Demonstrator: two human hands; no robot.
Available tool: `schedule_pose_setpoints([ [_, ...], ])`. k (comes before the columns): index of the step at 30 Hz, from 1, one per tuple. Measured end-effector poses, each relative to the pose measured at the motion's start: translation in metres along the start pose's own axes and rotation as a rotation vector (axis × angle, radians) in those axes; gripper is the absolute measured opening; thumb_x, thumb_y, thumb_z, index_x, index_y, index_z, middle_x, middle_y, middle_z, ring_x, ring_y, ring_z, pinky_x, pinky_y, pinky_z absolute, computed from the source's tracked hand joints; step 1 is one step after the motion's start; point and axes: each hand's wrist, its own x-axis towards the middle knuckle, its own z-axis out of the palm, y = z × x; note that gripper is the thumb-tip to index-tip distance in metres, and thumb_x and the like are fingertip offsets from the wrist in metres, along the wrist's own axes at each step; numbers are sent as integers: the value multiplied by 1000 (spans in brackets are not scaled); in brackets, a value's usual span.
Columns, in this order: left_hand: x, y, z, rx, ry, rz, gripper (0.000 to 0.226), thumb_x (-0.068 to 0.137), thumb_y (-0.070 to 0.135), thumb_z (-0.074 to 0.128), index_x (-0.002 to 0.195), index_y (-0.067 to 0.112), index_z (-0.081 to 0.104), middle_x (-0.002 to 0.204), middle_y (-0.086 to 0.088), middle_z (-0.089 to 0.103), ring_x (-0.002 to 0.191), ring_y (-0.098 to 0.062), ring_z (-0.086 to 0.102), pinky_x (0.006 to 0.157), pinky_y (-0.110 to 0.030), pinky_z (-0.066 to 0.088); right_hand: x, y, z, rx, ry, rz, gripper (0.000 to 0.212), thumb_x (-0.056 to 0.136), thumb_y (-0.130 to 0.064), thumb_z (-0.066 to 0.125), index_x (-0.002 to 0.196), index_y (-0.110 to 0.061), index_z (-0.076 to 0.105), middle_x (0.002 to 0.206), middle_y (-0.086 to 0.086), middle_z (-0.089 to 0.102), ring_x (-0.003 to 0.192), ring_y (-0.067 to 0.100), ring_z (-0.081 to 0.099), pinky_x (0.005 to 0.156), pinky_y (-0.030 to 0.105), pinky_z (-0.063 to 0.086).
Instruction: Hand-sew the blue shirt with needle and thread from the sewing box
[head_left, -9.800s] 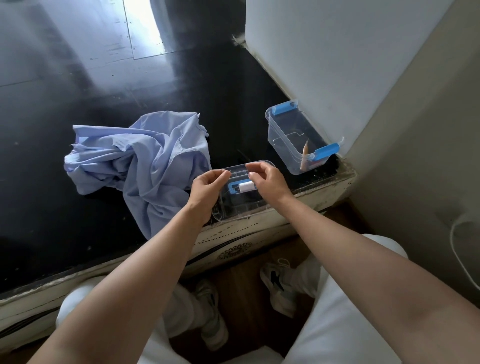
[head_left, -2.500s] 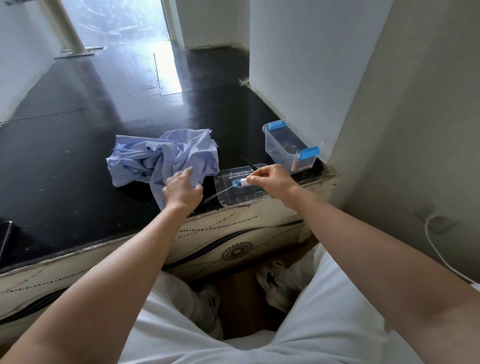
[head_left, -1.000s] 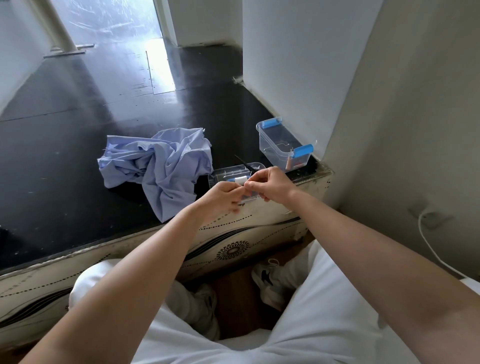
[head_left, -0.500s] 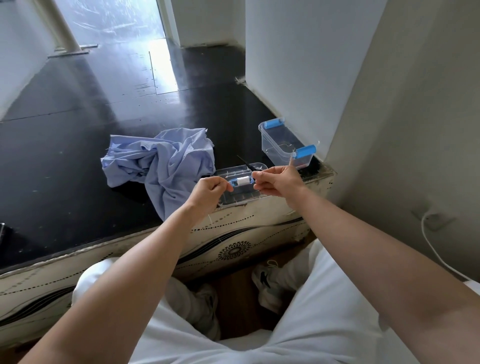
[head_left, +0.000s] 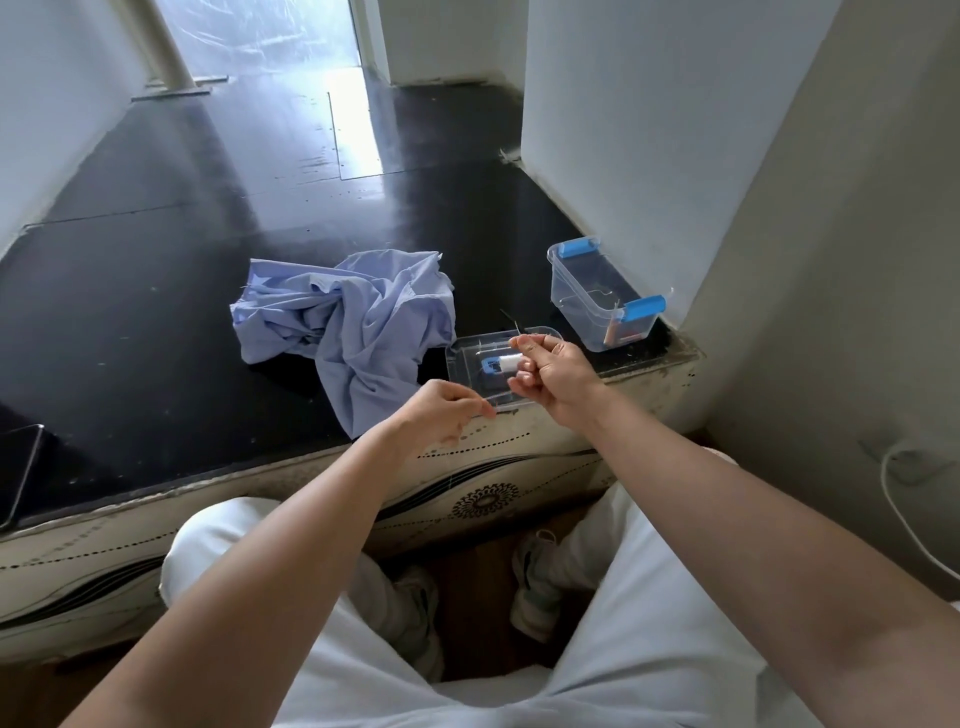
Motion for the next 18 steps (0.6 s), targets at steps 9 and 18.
schedule_pose_setpoints([
  [9, 27, -52, -79, 353, 608, -100, 28, 90, 18, 55, 116, 13, 65, 118, -13, 64, 111, -30, 59, 92, -35, 46, 42, 8, 37, -393, 43, 116, 27, 104, -13, 29, 88, -15, 51, 62, -2, 36, 49, 8, 27, 38, 17, 21],
  [18, 78, -71, -121, -161, 602, -232, 77, 61, 51, 72, 119, 2, 58, 113, -17, 66, 106, -33, 63, 96, -45, 50, 94, 23, 76, -576, 11, 43, 3, 92, -13, 61, 95, -13, 61, 64, -4, 47, 45, 5, 38, 37, 16, 29],
])
